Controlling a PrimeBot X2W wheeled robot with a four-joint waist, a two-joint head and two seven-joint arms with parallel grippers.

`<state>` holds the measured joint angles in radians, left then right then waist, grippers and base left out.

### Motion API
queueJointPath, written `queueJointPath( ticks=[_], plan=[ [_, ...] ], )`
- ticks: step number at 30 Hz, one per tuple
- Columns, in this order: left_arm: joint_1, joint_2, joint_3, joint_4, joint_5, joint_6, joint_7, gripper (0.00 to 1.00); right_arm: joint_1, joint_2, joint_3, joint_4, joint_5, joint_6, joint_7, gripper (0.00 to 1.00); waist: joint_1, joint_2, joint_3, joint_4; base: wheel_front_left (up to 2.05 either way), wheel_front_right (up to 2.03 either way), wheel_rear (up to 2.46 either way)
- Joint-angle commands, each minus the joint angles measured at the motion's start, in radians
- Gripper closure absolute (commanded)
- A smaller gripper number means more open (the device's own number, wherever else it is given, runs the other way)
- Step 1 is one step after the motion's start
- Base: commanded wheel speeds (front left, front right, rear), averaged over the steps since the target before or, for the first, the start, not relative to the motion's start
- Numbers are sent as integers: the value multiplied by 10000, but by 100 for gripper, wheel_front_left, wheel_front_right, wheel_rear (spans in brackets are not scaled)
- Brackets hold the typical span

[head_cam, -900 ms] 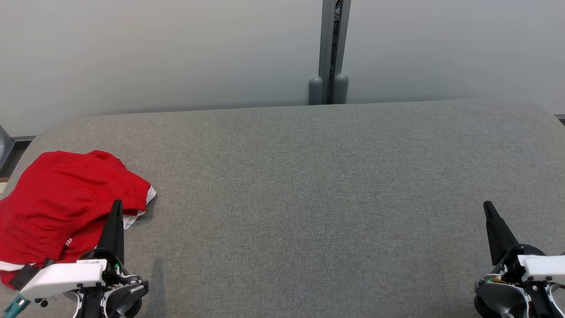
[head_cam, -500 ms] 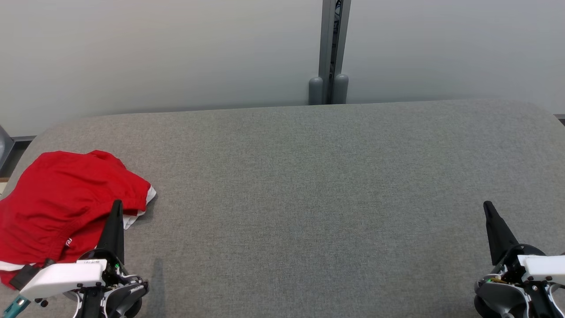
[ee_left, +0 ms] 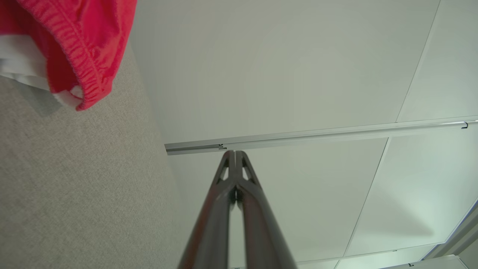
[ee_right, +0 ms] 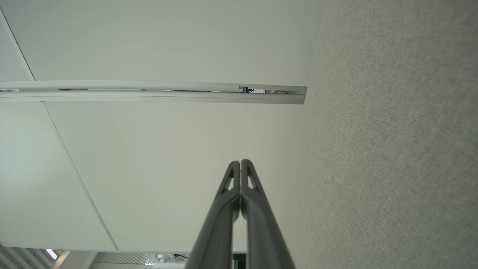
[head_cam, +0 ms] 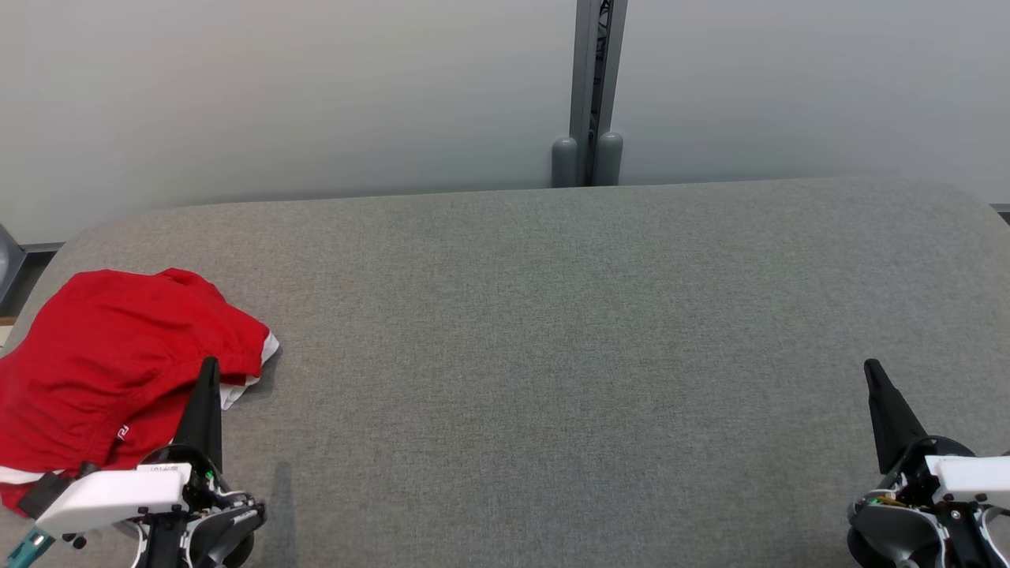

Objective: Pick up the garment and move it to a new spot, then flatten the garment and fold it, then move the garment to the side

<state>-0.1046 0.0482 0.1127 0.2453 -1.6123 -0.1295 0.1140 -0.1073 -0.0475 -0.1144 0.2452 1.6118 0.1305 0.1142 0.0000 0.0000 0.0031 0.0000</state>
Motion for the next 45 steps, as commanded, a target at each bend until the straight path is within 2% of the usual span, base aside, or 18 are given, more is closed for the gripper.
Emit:
queueJointPath(
  ticks=[1, 2, 12, 18, 30, 45],
  plan=[
    [-132, 58, 33, -7, 7, -38, 21, 100, -44, -64, 4, -12, 9, 6, 13, 100, 0, 0, 0, 0, 0, 0, 0],
    [2, -1, -2, 3, 4, 0, -5, 0, 2, 0, 1, 1, -2, 0, -5, 0, 0, 0, 0, 0, 0, 0, 0],
    [300, -75, -325, 213, 114, 0, -382, 0, 404, 95, 245, 0, -125, -10, -384, 0, 0, 0, 4, -7, 0, 0, 0],
    [307, -63, -484, 245, 667, 36, -672, 0, 502, 79, 359, -189, -833, -9, -676, 0, 0, 0, 10, -18, 0, 0, 0],
    [375, -42, -781, 141, 2762, 179, -1192, 0, 666, 54, 477, -882, -3645, -6, -1200, 0, 0, 0, 18, -17, 0, 0, 0],
    [469, 2, -1122, 213, 6317, 276, -1758, 0, 948, 27, 722, -1515, -6982, -3, -1762, 0, 0, 0, 42, -26, 0, 0, 0]
  ],
)
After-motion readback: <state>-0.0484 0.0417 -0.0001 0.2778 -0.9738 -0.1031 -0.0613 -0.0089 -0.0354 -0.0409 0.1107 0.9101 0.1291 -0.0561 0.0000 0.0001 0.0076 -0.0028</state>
